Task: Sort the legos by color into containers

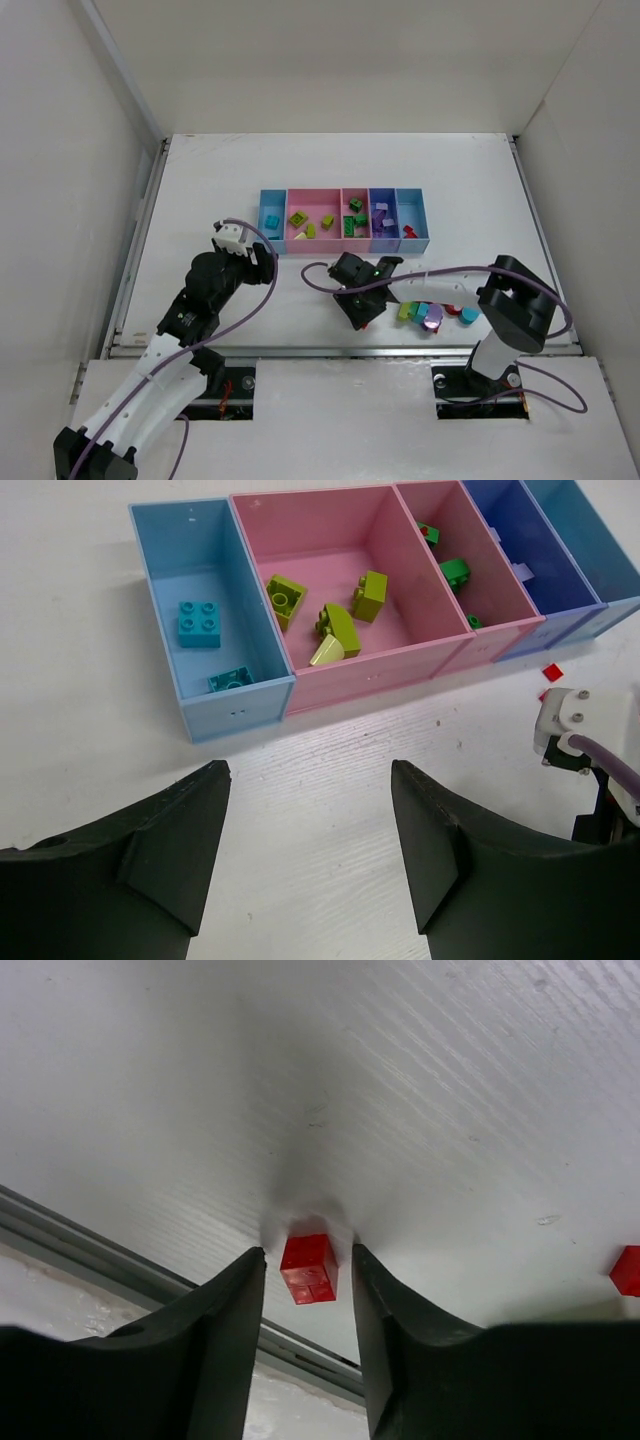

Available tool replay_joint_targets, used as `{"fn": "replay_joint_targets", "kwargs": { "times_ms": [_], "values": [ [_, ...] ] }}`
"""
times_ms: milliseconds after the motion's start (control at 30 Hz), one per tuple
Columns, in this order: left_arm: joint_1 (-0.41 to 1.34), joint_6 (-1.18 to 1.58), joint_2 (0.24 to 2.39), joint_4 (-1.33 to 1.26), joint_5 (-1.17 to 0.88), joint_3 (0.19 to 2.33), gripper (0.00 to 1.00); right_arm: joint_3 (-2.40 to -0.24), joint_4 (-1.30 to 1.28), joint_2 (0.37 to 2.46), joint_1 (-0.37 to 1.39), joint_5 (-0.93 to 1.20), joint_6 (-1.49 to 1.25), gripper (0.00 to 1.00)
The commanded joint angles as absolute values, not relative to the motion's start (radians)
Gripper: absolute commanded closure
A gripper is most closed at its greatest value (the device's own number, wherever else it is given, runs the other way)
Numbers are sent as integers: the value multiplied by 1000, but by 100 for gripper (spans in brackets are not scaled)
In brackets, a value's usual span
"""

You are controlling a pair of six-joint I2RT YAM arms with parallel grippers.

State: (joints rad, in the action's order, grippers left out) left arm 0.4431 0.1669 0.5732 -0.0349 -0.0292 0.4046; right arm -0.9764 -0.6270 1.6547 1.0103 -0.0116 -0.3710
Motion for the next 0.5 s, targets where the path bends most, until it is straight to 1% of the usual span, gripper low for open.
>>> {"fn": "replay_joint_targets", "kwargs": {
  "times_ms": [0, 33, 67, 167, 200, 333, 367, 400, 467],
  "values": [
    [440, 190, 558, -91, -23, 402, 38, -934, -623, 1643, 1017, -32, -391, 55],
    [440, 190, 558, -91, -23, 402, 38, -925, -623, 1643, 1017, -32, -391, 60],
    [440, 190, 558, -91, -23, 393, 38, -925, -623, 1632, 1017, -32, -391, 70],
    [440, 190, 558, -91, -23, 393, 38, -948, -633, 1609, 1017, -23, -400, 91],
    [440, 190, 558, -91, -23, 393, 38, -965, -634, 1609, 1017, -23, -413, 100],
    [440, 190, 549, -91, -23, 393, 38, -1107, -696, 1539, 1017, -159, -449, 100],
    [440, 190, 549, -91, -23, 393, 38, -1139, -706, 1520, 984, -231, -463, 100],
    [431, 190, 549, -91, -23, 393, 38, -1202, -706, 1493, 956, -256, -463, 100],
    [431, 190, 549, -91, -23, 393, 38, -1251, -695, 1483, 873, -275, -463, 100]
  ]
}}
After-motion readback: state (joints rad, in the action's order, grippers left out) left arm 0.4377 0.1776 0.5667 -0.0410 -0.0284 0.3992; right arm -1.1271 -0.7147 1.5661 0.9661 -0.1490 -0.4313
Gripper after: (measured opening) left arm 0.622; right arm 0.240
